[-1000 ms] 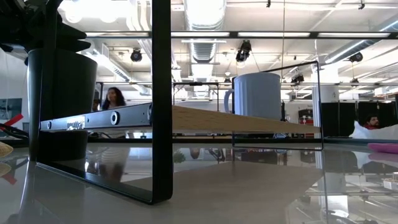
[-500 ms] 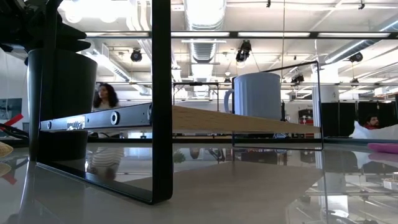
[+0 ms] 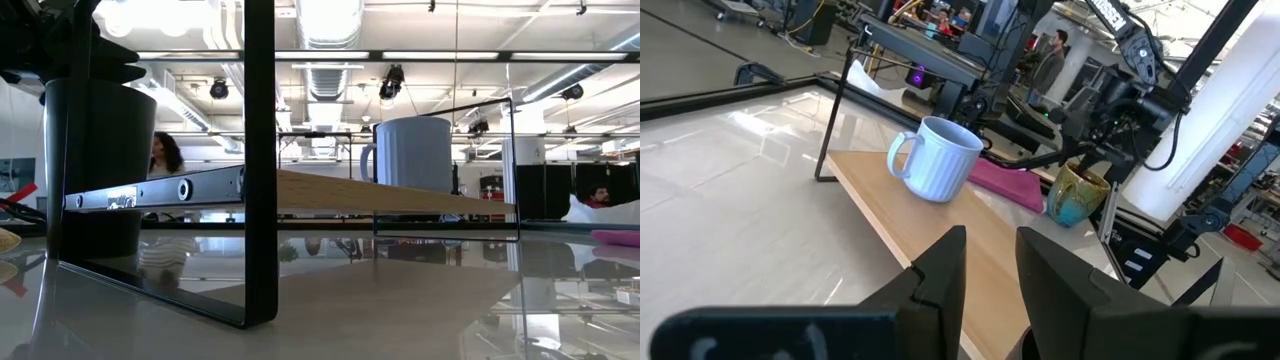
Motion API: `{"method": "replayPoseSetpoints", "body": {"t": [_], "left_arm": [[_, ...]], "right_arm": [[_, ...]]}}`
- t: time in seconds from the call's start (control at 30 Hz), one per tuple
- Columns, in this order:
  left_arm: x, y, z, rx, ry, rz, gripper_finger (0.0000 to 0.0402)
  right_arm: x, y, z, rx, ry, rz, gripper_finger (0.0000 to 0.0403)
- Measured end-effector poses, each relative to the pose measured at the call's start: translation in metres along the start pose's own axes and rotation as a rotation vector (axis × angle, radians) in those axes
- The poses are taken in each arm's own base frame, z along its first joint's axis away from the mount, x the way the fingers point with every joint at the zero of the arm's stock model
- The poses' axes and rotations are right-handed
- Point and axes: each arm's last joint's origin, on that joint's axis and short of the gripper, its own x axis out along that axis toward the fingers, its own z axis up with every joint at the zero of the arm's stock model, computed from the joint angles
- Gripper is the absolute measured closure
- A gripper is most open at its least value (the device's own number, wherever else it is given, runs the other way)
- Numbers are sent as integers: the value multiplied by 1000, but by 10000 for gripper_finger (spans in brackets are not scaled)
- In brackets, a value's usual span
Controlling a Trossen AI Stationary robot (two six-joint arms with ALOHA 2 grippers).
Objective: Stack small to large cups/mugs on shelf
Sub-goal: Put the brown mug on the shelf
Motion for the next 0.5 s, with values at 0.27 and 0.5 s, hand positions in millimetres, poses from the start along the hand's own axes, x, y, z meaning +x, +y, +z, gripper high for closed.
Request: {"method": "replayPoseSetpoints", "body": {"t": [0.27,0.5], "left_arm": [[0,0,0,0,0,0,324],[0,0,0,0,0,0,324]], "right_arm": [[14,-5,2,8,1,-50,241],[19,-5,2,8,24,-45,272]]}}
